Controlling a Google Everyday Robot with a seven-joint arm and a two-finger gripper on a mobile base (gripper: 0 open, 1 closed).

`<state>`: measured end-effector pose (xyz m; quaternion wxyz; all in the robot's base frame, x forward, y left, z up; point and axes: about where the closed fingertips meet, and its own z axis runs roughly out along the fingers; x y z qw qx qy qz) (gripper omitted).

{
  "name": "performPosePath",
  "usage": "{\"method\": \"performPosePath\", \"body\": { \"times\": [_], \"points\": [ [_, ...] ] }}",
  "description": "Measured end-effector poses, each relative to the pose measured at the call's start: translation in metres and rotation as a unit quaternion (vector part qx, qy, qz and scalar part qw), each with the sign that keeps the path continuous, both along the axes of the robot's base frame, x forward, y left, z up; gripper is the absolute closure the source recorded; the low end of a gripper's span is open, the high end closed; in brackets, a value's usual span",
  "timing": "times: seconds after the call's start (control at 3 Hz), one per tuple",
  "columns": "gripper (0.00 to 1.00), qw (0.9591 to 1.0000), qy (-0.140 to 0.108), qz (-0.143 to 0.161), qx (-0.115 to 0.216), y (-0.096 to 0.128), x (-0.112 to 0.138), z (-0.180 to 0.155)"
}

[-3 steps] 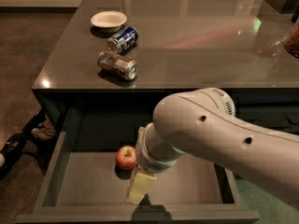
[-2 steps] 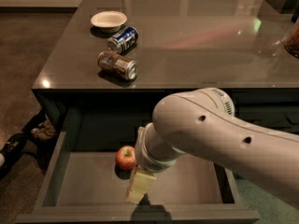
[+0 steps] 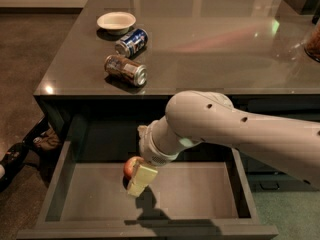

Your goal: Pick apple from top drawer and place on counter

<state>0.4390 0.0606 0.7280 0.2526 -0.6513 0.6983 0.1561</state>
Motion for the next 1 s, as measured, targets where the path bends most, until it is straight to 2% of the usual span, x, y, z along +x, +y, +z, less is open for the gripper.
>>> {"method": "performPosePath", "body": {
  "times": [0.33,0.67,1.0],
  "points": [
    [0.00,1.0000,0.000,0.000,0.000,0.000,0.000,0.000],
    [0.00,0.9999,-0.004,-0.012,0.010,-0.012,0.005,-0.012],
    [0.00,0.9995,-0.002,-0.011,0.029,-0.010,0.019,-0.037]
  ]
}}
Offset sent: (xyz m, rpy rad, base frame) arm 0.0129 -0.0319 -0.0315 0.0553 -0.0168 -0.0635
